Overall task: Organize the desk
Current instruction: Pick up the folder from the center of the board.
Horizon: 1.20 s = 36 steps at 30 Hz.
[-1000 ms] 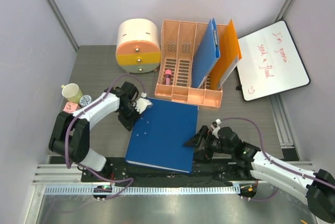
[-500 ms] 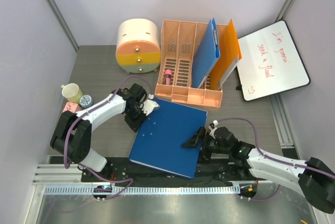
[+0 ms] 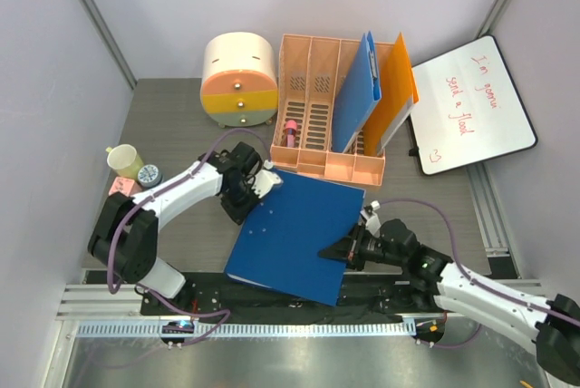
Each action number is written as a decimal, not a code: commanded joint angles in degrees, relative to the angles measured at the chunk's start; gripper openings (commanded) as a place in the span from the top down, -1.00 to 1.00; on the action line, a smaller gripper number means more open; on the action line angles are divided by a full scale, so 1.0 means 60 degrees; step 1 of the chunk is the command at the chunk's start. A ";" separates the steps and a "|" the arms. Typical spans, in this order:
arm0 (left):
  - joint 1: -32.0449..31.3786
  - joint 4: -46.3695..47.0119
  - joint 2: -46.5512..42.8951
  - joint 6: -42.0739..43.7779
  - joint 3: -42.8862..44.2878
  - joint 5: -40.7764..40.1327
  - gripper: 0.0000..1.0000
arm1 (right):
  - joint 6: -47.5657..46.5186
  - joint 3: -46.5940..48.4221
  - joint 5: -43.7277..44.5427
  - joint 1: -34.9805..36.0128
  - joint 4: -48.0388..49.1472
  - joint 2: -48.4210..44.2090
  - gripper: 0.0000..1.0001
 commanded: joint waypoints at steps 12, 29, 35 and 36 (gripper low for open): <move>0.1163 -0.0648 -0.1712 -0.0384 0.5200 0.0434 0.53 | -0.5319 0.8905 0.2274 0.0026 -1.0114 0.1422 0.98; 0.1207 0.1899 -0.0410 -0.1834 0.4015 0.0801 0.59 | -0.9582 1.3471 0.5923 0.0041 -0.9100 0.1999 0.98; 0.1207 0.2224 0.0968 -0.2508 0.4599 0.1298 0.65 | -1.0960 1.1768 0.6862 0.0041 -0.5977 0.1381 0.98; 0.1207 0.2209 0.1099 -0.2553 0.4688 0.1488 0.66 | -1.1005 1.1868 0.6717 0.0041 -0.5900 0.1671 0.98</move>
